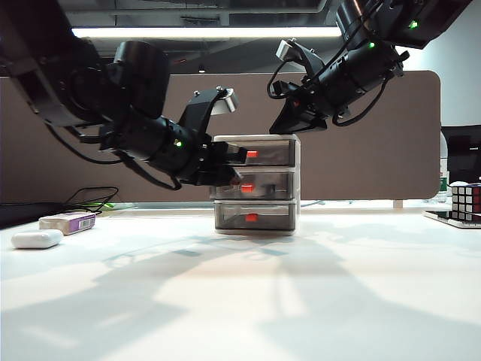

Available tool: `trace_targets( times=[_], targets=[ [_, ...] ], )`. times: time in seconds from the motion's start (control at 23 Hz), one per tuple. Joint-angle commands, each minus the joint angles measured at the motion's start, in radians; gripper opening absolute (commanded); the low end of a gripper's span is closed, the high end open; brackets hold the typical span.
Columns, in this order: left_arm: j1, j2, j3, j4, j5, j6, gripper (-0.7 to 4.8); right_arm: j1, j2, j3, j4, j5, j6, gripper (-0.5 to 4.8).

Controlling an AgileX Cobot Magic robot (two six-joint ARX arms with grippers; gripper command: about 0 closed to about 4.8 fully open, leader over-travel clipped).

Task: Open the second layer of the drawer on the table, pick up the transparent tape on the table and put it in, and finally close the drawer.

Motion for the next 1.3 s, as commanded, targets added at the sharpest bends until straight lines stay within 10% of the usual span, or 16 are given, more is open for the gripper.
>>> trace_targets(
  times=[0.04,1.3],
  targets=[
    [0.000,0.029,0.051,0.015,-0.021,0.000,-0.05,0.001,0.005,-0.011,-0.062,0.004,-0.001,-0.05],
    [0.039,0.058,0.062,0.025,-0.096,0.085,-0.05,0.001,0.006,-0.011,-0.104,0.004,0.000,-0.05]
  ],
)
